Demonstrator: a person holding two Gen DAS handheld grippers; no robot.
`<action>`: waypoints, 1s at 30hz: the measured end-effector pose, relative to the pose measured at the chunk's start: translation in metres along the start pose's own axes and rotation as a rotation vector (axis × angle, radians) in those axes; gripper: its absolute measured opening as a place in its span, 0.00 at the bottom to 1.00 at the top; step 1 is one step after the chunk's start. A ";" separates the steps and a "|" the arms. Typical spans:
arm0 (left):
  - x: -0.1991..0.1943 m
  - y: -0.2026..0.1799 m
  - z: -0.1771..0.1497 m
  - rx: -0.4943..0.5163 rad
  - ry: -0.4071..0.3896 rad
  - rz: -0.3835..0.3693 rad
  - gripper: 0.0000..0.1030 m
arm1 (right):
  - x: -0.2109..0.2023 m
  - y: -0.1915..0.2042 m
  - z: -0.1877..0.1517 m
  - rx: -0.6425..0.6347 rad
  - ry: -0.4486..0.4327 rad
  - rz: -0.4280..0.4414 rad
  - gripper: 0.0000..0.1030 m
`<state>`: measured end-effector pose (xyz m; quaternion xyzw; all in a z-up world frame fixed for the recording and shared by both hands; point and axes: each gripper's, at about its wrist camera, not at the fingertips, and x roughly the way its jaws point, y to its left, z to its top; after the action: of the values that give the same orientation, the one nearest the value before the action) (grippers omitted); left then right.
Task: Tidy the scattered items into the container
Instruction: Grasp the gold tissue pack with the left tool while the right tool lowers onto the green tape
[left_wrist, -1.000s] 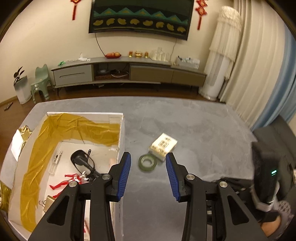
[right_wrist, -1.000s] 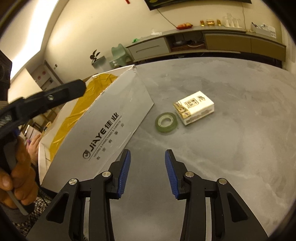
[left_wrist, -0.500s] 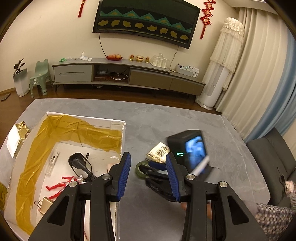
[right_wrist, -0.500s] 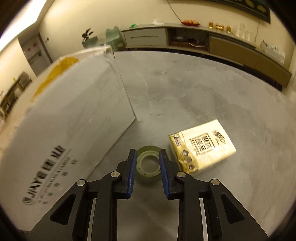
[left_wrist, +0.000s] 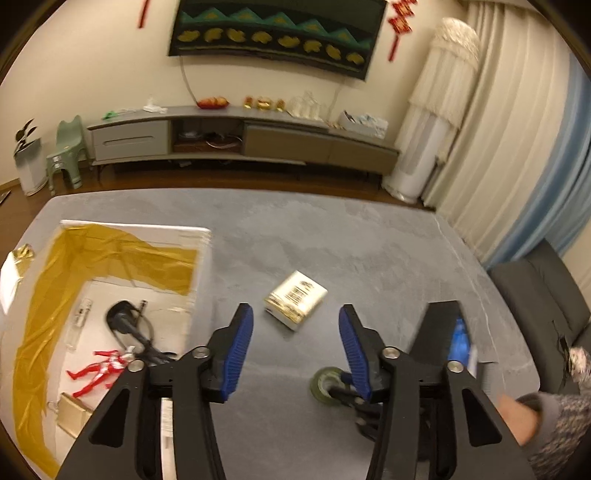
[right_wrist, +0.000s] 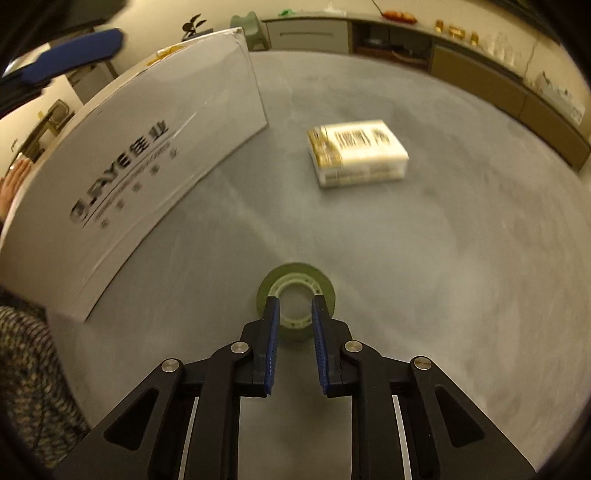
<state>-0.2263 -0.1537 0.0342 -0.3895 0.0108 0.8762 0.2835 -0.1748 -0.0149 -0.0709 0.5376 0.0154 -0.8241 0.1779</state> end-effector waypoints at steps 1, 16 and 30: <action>0.007 -0.007 0.000 0.019 0.012 0.006 0.59 | -0.005 -0.003 -0.008 0.018 0.005 0.013 0.19; 0.160 -0.017 0.007 0.122 0.181 0.167 0.70 | -0.042 -0.036 -0.048 0.115 -0.062 0.051 0.27; 0.185 -0.043 0.004 0.264 0.150 0.201 0.74 | -0.041 -0.046 -0.032 0.129 -0.100 0.040 0.33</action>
<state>-0.3065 -0.0260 -0.0818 -0.4100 0.1858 0.8597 0.2414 -0.1465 0.0463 -0.0554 0.5065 -0.0571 -0.8454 0.1598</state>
